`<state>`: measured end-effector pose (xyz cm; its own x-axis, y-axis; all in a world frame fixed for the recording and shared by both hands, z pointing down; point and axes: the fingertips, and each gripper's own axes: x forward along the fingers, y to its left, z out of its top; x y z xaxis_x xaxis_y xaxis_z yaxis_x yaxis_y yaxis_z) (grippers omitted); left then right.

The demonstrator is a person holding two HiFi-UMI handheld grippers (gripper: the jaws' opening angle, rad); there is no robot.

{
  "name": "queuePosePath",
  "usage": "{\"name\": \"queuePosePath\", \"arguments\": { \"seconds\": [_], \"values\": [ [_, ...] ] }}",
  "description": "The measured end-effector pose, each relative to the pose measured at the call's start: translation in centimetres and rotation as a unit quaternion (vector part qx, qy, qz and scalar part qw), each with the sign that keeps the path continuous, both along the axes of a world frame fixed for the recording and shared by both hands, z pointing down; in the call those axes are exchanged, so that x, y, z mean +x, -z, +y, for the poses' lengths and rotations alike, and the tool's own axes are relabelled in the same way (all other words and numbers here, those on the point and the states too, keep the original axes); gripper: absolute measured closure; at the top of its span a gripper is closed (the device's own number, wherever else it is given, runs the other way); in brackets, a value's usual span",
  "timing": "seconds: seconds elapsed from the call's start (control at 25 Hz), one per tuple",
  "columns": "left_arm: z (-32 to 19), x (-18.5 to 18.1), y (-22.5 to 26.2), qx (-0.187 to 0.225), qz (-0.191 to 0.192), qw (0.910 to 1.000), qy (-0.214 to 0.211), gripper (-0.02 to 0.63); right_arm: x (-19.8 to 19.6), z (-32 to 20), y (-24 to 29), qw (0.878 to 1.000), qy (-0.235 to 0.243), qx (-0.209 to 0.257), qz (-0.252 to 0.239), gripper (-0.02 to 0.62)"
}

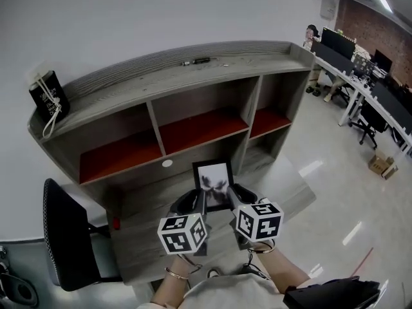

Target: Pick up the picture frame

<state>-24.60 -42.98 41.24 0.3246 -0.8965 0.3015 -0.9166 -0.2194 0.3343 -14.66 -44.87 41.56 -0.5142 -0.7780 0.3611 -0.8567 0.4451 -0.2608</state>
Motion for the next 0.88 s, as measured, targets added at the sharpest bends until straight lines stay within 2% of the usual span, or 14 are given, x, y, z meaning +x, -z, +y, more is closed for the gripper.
{"name": "queuePosePath", "arguments": {
  "seconds": [0.32, 0.88],
  "values": [
    [1.3, -0.4, 1.0, 0.011, -0.005, 0.9998, 0.018, 0.522, -0.4, 0.9, 1.0, 1.0, 0.015, 0.016, -0.006, 0.506],
    [5.2, 3.6, 1.8, 0.012, -0.024, 0.9982, 0.054, 0.52, 3.4, 4.0, 1.5, 0.998, 0.047, 0.017, -0.034, 0.506]
  ]
}}
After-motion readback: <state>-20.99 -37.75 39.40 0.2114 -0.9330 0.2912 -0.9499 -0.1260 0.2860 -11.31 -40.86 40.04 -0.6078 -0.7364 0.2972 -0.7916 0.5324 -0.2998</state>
